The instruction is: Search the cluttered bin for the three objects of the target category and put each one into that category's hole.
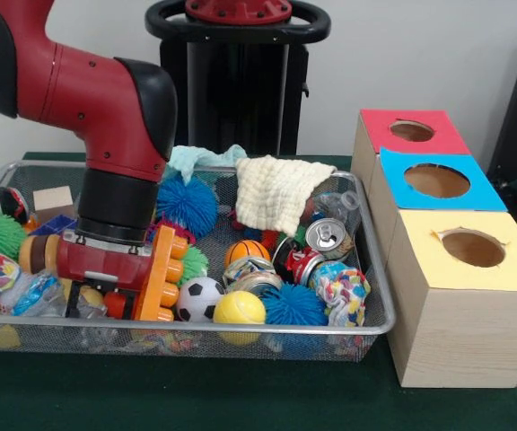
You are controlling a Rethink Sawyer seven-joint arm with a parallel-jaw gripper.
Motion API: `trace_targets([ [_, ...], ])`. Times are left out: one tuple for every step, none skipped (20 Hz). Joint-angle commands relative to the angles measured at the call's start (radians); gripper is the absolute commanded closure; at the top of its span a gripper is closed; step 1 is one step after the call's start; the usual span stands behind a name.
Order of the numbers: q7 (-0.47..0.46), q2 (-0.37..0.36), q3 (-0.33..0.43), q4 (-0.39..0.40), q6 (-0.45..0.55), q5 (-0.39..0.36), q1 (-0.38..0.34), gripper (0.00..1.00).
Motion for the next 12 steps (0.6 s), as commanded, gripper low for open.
trace_targets([
  [-0.179, 0.215, 0.095, -0.082, 0.325, -0.077, -0.019, 0.0],
  [-0.159, 0.214, 0.081, -0.081, 0.304, -0.085, -0.008, 0.0],
  [-0.152, 0.214, 0.075, -0.081, 0.297, -0.089, -0.005, 0.0],
  [-0.142, 0.212, 0.065, -0.084, 0.295, -0.093, 0.005, 0.0],
  [-0.134, 0.213, 0.061, -0.085, 0.292, -0.098, 0.008, 0.0],
  [-0.131, 0.213, 0.06, -0.088, 0.296, -0.099, 0.01, 0.0],
  [-0.125, 0.212, 0.059, -0.088, 0.295, -0.103, 0.011, 0.0],
  [-0.111, 0.207, 0.061, -0.082, 0.278, -0.109, 0.01, 0.0],
  [-0.109, 0.199, 0.071, -0.074, 0.264, -0.114, 0.002, 0.0],
  [-0.113, 0.193, 0.078, -0.067, 0.265, -0.117, -0.004, 0.0],
  [-0.118, 0.186, 0.086, -0.06, 0.266, -0.119, -0.009, 0.0],
  [-0.122, 0.18, 0.093, -0.054, 0.267, -0.121, -0.015, 0.0],
])
